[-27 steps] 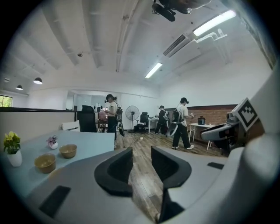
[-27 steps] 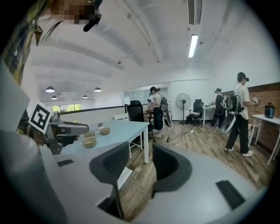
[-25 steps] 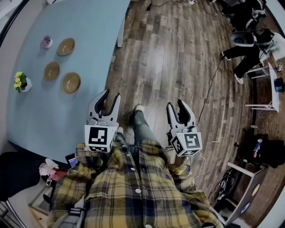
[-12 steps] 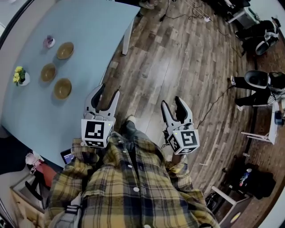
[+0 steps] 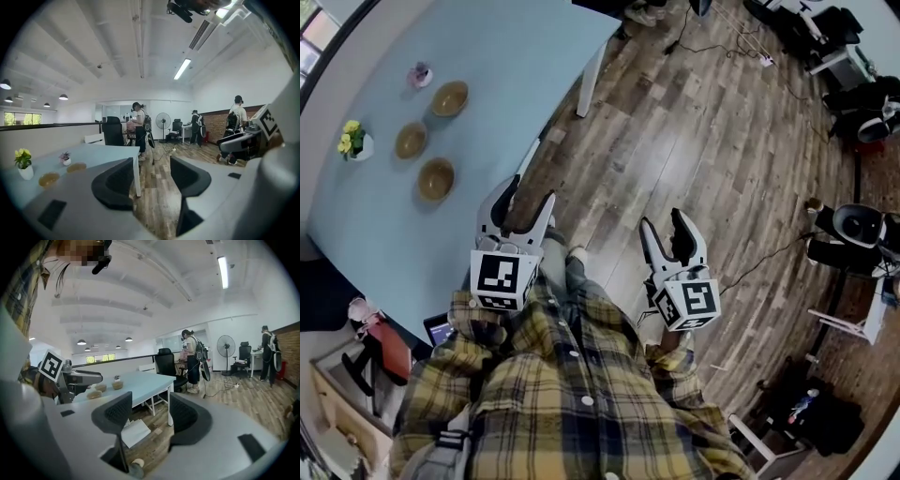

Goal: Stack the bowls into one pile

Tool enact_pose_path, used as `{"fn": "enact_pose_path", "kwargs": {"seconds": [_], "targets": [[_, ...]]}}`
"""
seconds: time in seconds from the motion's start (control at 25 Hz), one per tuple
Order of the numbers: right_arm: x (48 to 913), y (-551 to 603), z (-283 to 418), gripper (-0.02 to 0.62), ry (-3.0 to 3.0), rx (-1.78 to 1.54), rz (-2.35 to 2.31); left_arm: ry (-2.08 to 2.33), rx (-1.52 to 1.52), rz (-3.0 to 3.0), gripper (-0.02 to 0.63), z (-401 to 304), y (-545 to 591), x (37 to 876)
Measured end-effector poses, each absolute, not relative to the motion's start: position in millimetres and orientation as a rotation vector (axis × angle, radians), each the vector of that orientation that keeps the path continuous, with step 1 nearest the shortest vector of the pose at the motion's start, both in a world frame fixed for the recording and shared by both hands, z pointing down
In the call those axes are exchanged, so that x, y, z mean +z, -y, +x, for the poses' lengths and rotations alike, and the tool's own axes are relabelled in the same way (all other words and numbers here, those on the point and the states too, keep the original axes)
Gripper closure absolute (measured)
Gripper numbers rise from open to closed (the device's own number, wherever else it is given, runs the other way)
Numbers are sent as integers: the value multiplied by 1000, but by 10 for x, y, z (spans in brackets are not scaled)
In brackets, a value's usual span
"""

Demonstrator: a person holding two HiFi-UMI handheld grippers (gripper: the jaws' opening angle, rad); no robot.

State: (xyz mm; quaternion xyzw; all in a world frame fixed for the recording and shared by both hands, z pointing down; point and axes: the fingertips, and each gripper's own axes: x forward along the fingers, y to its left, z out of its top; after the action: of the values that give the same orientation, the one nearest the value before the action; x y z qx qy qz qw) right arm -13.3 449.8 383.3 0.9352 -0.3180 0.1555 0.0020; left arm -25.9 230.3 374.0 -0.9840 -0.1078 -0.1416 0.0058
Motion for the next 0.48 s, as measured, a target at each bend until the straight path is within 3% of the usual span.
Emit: {"fn": "enact_pose_path", "kwargs": {"seconds": [0.48], "targets": [[4003,-3776,420,356,1214,560,2790,78,-494,-3151,344,-24,-1595,3940]]}}
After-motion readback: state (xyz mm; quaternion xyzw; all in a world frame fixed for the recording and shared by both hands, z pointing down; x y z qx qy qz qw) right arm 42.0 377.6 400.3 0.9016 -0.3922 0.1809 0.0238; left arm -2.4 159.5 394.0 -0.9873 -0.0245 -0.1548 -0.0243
